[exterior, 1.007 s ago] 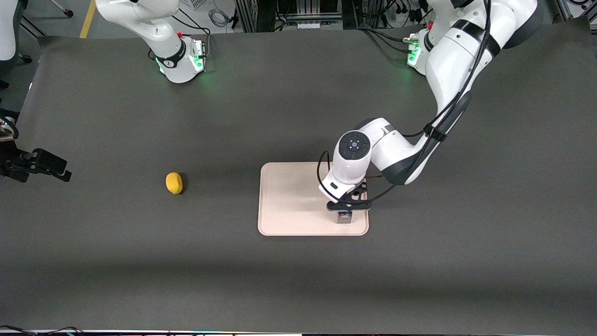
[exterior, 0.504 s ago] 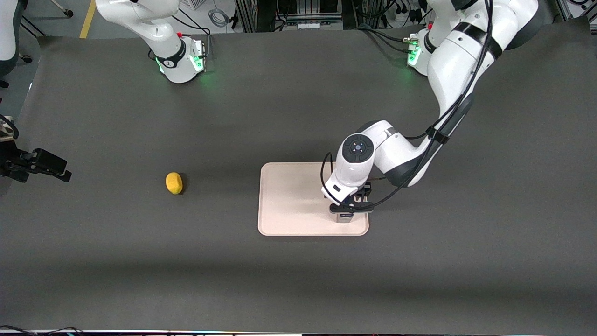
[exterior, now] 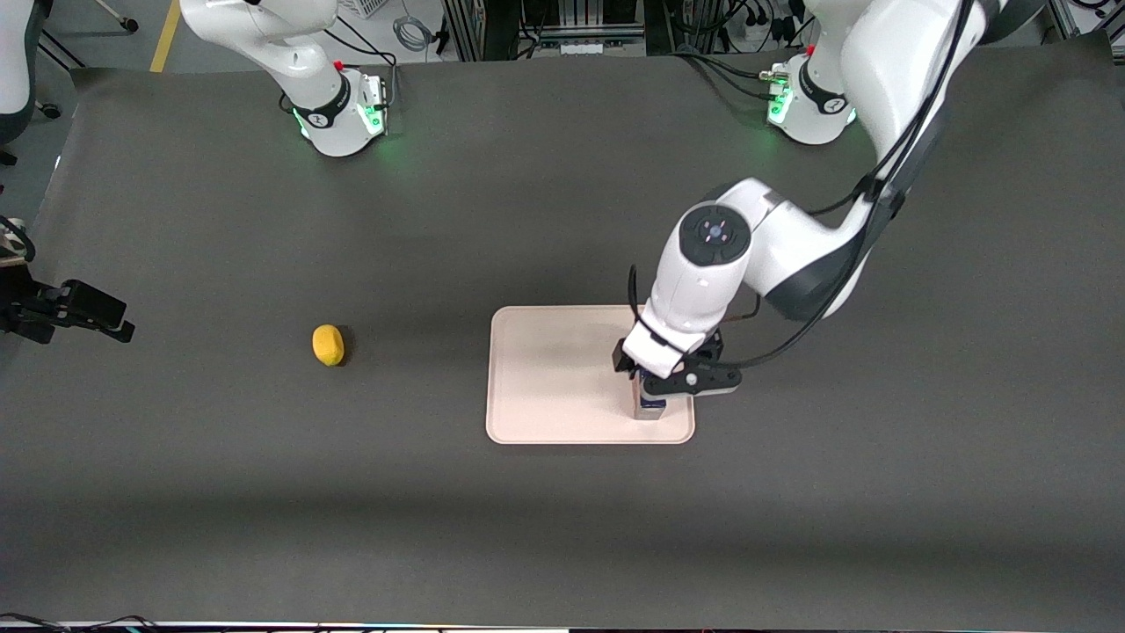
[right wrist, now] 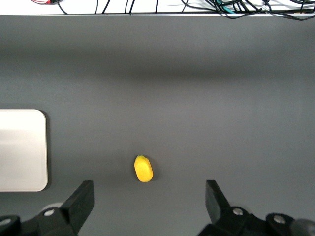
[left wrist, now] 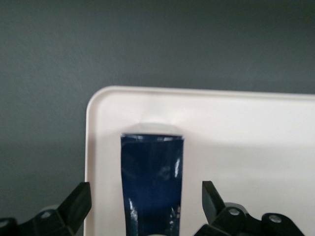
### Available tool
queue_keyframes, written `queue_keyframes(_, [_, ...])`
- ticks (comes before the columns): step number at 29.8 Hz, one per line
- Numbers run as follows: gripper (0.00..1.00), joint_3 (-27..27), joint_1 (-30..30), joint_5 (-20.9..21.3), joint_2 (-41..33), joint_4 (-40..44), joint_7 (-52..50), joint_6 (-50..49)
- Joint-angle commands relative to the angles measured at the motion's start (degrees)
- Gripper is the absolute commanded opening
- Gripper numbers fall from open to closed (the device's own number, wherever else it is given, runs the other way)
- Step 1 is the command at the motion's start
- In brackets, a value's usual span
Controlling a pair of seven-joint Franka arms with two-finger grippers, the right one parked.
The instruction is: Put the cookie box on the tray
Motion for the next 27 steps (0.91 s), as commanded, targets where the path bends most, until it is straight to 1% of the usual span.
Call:
queue_keyframes(1, [1.0, 6.7, 1.0, -2.5, -4.4, -2.0, 9.2, -3.0])
queue_keyframes(3, [1.0, 9.2, 1.1, -4.9, -5.9, -2.0, 9.7, -4.5])
queue_keyframes(5, [1.0, 12.4, 1.0, -6.4, -7.3, -2.6, 10.6, -5.7])
queue_keyframes(9, [1.0, 17.2, 1.1, -7.4, -10.0, -5.2, 16.0, -5.7])
queue_keyframes(11, [1.0, 18.6, 1.1, -8.0, -11.6, -7.9, 16.3, -5.0])
queue_keyframes(13, [1.0, 19.9, 1.1, -9.6, -13.7, -10.6, 16.2, -4.4])
queue_keyframes(16, [1.0, 22.2, 1.0, -12.2, -17.8, -17.2, 15.9, 0.1])
queue_keyframes(18, [1.0, 22.6, 0.8, -12.8, -19.8, -20.8, 15.5, 2.6])
queue_keyframes(19, [1.0, 22.5, 0.7, -12.8, -20.0, -21.2, 15.0, 2.7])
queue_keyframes(24, [1.0, 22.1, 0.2, -13.0, -19.7, -20.5, 10.5, 1.5])
queue_keyframes(27, [1.0, 20.8, -0.1, -13.0, -19.9, -20.2, 10.2, 1.2])
